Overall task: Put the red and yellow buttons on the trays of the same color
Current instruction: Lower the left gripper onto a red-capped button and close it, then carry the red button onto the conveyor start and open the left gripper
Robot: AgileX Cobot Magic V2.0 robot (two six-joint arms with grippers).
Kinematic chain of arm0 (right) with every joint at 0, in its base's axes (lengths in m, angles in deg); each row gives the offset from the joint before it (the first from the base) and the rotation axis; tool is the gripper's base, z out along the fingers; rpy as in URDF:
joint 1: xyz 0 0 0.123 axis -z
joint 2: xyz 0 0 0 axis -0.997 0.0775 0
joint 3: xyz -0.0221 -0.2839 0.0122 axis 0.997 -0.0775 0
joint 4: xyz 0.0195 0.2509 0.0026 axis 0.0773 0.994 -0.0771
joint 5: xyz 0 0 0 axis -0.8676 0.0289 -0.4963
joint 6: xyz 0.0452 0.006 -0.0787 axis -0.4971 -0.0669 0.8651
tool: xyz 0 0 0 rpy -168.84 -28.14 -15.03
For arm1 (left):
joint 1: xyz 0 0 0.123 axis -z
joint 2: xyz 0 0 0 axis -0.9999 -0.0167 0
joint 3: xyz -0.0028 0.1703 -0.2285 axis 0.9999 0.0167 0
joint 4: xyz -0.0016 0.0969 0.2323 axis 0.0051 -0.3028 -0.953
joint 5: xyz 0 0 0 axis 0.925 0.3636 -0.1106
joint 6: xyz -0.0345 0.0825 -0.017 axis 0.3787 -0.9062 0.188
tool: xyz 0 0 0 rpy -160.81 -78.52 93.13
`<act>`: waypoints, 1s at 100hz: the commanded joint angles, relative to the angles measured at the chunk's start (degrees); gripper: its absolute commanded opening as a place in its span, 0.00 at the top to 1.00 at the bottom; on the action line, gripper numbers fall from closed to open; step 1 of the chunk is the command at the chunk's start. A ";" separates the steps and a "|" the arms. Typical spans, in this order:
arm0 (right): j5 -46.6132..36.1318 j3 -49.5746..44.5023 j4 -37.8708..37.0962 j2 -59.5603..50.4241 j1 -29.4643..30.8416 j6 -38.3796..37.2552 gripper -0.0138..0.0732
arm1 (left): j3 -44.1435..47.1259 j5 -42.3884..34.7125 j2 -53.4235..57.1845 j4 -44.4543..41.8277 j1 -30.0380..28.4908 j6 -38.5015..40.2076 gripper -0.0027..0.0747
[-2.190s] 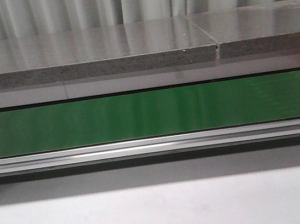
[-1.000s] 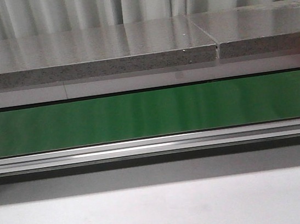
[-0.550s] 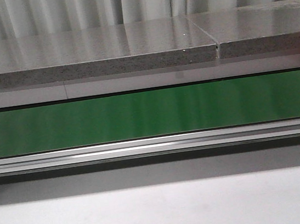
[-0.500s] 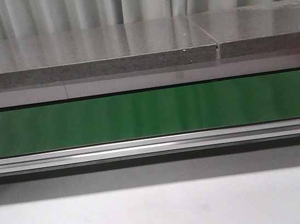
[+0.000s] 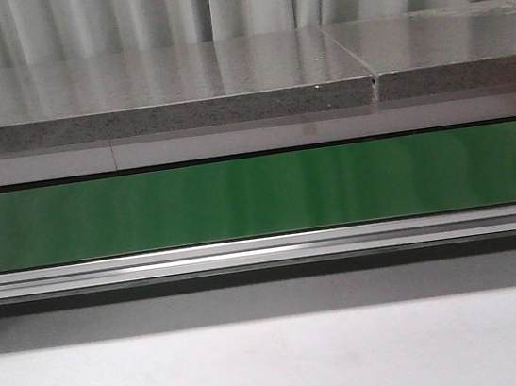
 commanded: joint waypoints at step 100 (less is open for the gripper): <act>-4.41 0.83 -0.52 -1.03 -0.13 0.11 0.92 | -23.58 16.71 6.78 -4.52 24.04 -10.57 0.99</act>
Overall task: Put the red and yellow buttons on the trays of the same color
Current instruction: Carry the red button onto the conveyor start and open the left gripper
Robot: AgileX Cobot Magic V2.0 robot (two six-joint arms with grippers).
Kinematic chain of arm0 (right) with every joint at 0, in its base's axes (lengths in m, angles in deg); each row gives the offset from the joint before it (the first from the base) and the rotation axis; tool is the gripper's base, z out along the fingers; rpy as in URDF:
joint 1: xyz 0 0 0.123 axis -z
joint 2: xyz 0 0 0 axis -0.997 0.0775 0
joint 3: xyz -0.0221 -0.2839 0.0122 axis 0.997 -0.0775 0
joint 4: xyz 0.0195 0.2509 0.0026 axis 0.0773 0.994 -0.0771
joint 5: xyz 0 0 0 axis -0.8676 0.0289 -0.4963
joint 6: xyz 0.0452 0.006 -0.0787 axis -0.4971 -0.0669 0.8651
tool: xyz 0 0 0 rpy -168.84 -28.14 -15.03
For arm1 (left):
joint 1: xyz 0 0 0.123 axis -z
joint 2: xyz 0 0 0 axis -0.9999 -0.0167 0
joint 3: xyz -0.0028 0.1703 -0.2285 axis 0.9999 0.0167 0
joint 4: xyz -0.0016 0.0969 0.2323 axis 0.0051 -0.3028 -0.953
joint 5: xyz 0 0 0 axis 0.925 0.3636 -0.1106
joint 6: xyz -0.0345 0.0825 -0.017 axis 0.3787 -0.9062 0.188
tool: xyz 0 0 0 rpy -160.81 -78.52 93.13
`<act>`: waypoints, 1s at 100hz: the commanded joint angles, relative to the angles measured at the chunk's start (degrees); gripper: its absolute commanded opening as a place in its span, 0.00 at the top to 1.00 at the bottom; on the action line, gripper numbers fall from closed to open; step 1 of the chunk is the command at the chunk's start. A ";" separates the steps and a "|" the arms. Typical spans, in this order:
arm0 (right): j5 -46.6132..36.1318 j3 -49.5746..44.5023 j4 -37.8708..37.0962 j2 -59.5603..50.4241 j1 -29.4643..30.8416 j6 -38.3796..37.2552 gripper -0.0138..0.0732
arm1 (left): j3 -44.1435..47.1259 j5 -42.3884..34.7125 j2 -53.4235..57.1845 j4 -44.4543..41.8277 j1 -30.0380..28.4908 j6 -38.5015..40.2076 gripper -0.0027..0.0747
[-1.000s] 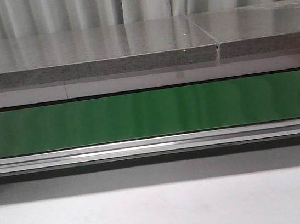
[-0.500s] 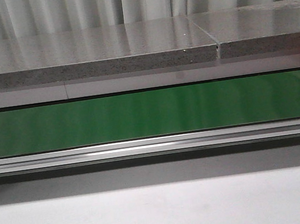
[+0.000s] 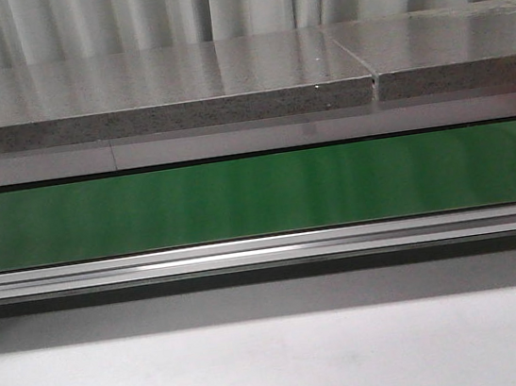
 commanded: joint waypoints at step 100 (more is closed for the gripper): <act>-4.41 0.83 -0.52 -1.03 -0.13 0.11 0.92 | -5.23 0.61 -8.78 -0.01 2.40 -1.24 0.32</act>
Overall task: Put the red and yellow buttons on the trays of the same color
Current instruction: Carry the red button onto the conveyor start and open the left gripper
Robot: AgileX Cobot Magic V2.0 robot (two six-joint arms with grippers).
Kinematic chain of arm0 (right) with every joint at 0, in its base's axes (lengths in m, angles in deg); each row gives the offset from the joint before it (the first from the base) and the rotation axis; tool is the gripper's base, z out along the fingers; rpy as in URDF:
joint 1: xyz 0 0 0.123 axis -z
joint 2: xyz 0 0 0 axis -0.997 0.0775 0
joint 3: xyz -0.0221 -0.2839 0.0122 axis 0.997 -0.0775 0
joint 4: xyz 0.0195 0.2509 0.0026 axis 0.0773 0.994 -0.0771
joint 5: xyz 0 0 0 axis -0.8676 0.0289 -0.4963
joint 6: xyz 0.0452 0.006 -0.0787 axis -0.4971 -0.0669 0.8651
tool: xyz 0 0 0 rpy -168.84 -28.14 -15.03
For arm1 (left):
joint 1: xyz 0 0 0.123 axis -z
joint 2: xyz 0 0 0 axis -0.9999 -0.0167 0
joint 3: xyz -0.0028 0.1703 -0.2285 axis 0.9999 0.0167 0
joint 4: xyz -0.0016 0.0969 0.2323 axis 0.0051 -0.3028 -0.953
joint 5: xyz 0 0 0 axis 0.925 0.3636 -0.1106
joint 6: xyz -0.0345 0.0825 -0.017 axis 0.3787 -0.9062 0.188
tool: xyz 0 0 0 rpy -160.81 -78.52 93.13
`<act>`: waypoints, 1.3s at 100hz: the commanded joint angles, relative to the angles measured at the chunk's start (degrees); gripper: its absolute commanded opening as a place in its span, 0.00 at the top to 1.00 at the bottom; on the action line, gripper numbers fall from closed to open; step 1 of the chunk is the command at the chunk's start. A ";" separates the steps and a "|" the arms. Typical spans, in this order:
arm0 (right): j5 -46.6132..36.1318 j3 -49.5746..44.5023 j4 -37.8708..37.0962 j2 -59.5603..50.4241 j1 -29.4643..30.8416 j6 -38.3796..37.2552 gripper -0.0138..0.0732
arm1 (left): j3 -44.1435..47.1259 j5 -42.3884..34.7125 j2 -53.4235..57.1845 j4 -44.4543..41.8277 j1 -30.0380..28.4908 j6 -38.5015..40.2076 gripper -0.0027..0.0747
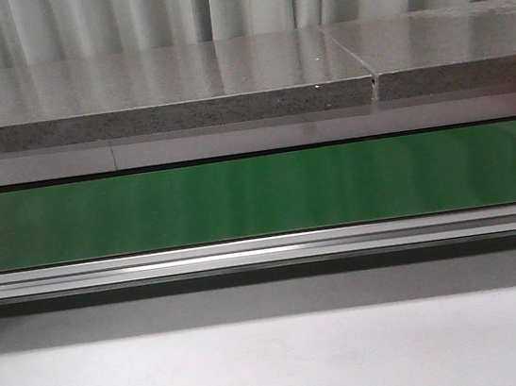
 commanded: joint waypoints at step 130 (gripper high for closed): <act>-4.41 0.83 -0.52 -1.03 -0.13 0.11 0.92 | -6.31 -1.50 10.81 5.35 -9.14 -2.96 0.32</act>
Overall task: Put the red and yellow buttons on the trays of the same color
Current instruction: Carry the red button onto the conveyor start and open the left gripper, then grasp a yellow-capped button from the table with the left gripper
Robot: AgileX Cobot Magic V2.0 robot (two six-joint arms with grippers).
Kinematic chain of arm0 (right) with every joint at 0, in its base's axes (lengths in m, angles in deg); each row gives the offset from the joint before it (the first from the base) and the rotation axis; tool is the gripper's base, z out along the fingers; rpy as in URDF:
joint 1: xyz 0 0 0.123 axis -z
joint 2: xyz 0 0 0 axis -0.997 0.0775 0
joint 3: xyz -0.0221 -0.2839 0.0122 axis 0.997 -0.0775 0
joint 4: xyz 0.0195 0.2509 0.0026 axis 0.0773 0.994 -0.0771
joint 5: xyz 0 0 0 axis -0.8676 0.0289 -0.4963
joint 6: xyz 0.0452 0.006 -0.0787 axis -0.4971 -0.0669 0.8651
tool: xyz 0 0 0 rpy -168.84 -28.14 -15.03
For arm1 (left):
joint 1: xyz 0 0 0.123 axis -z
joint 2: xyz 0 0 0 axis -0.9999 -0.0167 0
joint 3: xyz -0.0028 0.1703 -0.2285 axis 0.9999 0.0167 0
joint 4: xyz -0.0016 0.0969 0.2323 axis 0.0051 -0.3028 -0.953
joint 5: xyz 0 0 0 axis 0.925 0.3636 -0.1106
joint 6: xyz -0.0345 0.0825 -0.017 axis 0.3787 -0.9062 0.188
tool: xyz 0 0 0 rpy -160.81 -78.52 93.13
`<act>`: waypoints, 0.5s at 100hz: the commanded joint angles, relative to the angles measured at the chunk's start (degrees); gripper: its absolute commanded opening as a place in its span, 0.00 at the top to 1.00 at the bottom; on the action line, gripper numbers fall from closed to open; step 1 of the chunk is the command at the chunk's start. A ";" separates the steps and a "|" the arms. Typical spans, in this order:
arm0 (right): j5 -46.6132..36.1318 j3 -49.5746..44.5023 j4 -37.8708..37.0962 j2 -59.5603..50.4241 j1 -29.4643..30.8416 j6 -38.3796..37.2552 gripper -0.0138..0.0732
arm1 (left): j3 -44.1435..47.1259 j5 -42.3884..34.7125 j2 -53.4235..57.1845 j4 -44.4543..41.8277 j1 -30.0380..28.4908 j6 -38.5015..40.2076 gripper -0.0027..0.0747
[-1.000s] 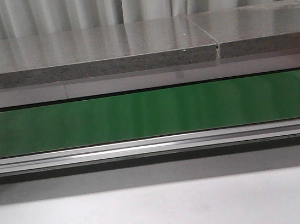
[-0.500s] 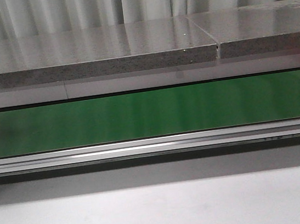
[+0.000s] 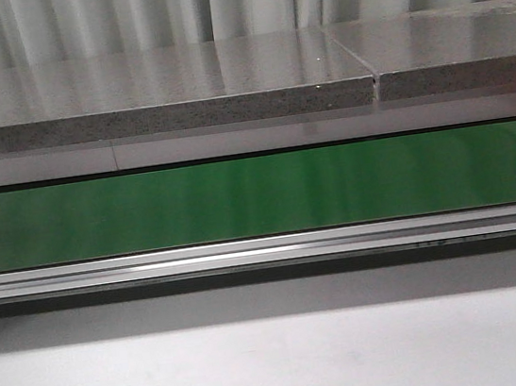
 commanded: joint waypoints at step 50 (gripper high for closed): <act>-4.41 0.83 -0.52 -1.03 -0.13 0.11 0.92 | 16.62 -9.35 6.73 -0.49 -26.95 3.28 0.32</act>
